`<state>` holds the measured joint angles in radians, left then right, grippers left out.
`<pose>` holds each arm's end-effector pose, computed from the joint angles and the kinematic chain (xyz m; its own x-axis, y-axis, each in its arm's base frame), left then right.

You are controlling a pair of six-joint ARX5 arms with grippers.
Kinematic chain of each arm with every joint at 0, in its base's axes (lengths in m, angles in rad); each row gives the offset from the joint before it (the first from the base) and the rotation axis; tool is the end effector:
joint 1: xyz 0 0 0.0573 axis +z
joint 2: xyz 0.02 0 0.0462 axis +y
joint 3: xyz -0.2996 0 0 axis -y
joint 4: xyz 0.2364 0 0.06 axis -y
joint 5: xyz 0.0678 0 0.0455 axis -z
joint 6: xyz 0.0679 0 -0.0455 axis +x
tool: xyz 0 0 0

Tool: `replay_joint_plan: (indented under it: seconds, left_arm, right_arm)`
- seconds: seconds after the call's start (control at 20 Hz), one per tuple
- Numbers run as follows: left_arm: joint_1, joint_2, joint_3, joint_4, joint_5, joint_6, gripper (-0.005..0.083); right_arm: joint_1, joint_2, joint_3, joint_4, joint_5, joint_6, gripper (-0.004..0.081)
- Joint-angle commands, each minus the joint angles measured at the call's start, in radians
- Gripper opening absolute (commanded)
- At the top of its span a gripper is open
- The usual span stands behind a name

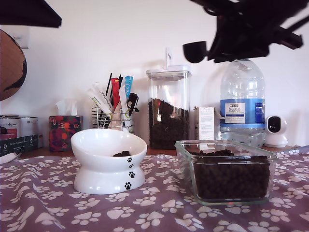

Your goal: Measure one spoon of cat food and pour it into the food bowl

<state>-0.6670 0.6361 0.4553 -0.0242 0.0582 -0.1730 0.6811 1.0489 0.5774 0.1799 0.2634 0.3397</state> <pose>0.1194 -0.0990 0.2704 0.7319 -0.6504 -0.2032 0.6249 0.7596 -0.1802 0.1947 0.1350 0.2710 0.8824 0.3800 -0.2776 -0.3161 0.9156 0.2486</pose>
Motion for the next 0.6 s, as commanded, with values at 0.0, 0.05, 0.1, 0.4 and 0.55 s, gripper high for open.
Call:
replay_joint_plan:
  seconds: [0.0,0.05,0.1,0.4,0.55]
  left_arm:
    - [0.001,0.028,-0.009,0.026,0.002,0.008,-0.0019]
    - [0.000,0.047,-0.009,0.027,0.004,0.008,-0.0019]
    - [0.000,0.066,-0.009,0.028,0.005,0.008,-0.0019]
    - [-0.001,0.132,-0.009,0.055,0.014,0.008,-0.0019]
    - [-0.001,0.141,-0.009,0.056,0.020,0.008,-0.0019]
  right_arm:
    - [-0.022,-0.002,-0.053,-0.021,-0.041,0.004,-0.0013]
    - [-0.037,0.001,-0.056,-0.081,-0.082,0.001,-0.0013]
    - [-0.051,0.008,-0.056,-0.130,-0.131,0.001,-0.0013]
    - [-0.116,0.040,-0.056,-0.293,-0.239,0.004,-0.0013]
    - [-0.143,0.049,-0.056,-0.371,-0.265,0.005,-0.0013]
